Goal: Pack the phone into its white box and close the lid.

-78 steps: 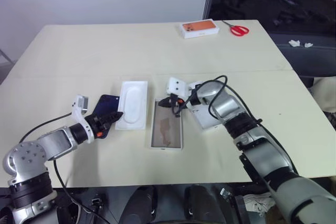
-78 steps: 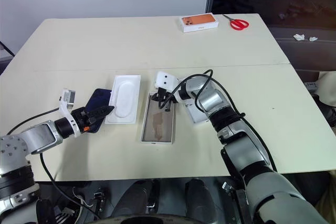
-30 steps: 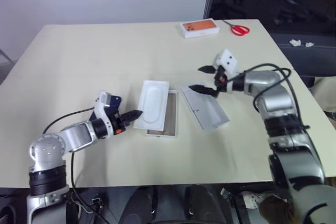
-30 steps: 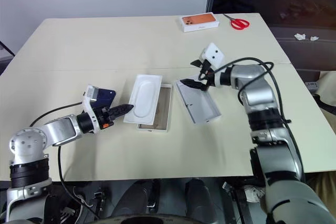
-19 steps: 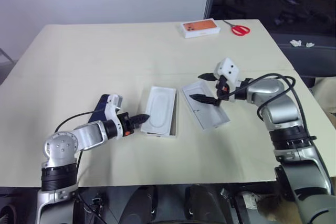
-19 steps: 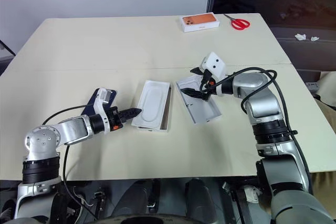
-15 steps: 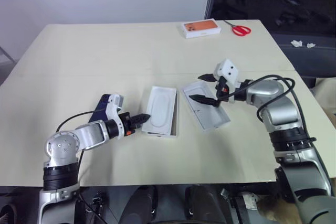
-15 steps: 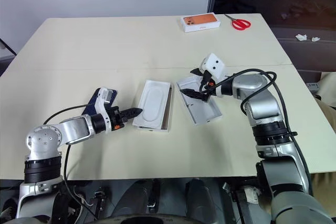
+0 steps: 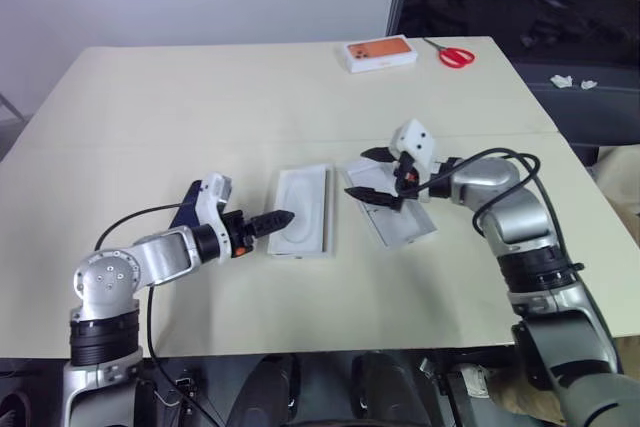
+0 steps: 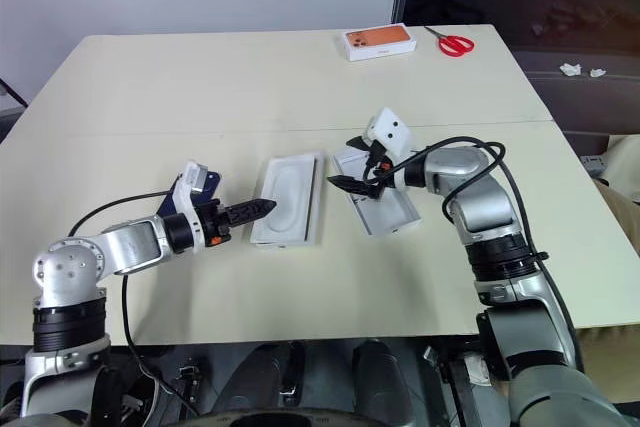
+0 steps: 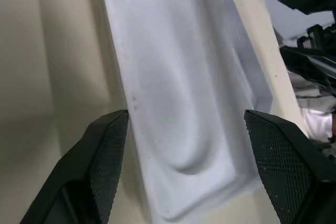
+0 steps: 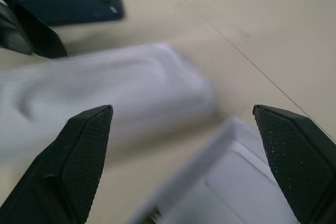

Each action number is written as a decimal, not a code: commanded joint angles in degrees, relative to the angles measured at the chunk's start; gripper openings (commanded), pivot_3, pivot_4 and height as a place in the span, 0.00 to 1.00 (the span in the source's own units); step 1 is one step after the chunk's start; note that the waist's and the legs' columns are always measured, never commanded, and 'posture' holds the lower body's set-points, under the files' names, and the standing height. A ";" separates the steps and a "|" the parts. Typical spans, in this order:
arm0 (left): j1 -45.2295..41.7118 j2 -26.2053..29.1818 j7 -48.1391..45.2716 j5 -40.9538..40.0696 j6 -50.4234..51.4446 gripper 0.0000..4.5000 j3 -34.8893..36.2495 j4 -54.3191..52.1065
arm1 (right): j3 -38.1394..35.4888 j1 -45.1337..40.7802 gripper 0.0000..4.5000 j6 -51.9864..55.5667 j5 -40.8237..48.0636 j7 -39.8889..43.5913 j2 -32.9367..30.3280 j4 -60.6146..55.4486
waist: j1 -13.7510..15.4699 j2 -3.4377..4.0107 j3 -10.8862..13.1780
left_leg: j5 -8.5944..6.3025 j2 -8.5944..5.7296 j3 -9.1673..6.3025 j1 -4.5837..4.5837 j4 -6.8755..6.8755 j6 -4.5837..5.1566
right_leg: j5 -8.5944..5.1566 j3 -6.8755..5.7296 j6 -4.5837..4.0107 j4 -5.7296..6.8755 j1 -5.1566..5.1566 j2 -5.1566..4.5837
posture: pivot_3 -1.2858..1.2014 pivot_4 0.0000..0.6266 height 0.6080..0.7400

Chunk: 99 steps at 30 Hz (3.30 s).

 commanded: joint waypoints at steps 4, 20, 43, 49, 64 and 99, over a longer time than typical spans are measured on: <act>0.39 4.16 -5.60 -1.17 -3.16 0.84 2.82 -3.53 | 1.26 -1.21 1.00 3.13 2.49 -1.66 2.82 -6.06 | 0.17 0.00 0.00 | 0.00 0.00 0.00 0.00 0.00 0.00 | 0.00 -0.01 0.00 -0.01 0.01 -0.01 | 0.52 0.24 1.00; 11.12 14.64 -26.31 21.44 -25.88 0.86 0.50 -8.97 | 13.74 -3.79 0.12 2.79 -9.79 -14.84 12.05 2.63 | 0.14 -0.03 0.02 | 0.15 0.00 0.03 0.03 -0.59 -0.22 | 0.00 0.05 -0.05 -0.14 -0.23 -0.04 | 0.52 0.24 1.00; 11.75 12.80 -27.81 28.23 -28.23 0.86 -0.83 -9.20 | 21.57 -3.75 0.01 -0.18 -21.28 -10.40 8.26 3.90 | -0.11 -0.05 0.01 | 0.08 0.01 -0.02 0.11 -0.62 -0.08 | 0.02 -0.01 -0.06 -0.12 -0.16 0.00 | 0.52 0.24 1.00; 12.49 14.62 -30.10 28.99 -27.30 0.86 0.04 -8.20 | 16.75 -4.28 0.01 0.23 -16.28 -10.48 11.72 1.04 | -0.33 -0.05 0.02 | 0.09 0.03 -0.02 0.11 -0.65 -0.10 | 0.02 0.01 -0.06 -0.12 -0.19 0.03 | 0.52 0.24 1.00; 3.57 28.24 -44.11 32.12 -22.31 0.86 3.08 24.55 | 18.73 -11.62 0.01 -4.25 -15.91 -17.18 27.70 12.37 | -1.18 -0.05 0.03 | 0.14 0.07 -0.06 0.11 -0.76 -0.18 | 0.02 -0.03 -0.06 -0.04 -0.43 0.09 | 0.52 0.24 1.00; -11.92 17.03 -70.76 51.17 -16.16 0.86 -17.48 52.29 | 25.40 -18.46 0.01 -5.95 -26.86 -16.58 36.83 35.30 | -0.11 0.57 -0.69 | -0.06 -0.24 -0.05 0.97 -0.75 0.19 | 0.01 -0.04 -0.06 0.20 0.25 0.01 | 0.52 0.24 1.00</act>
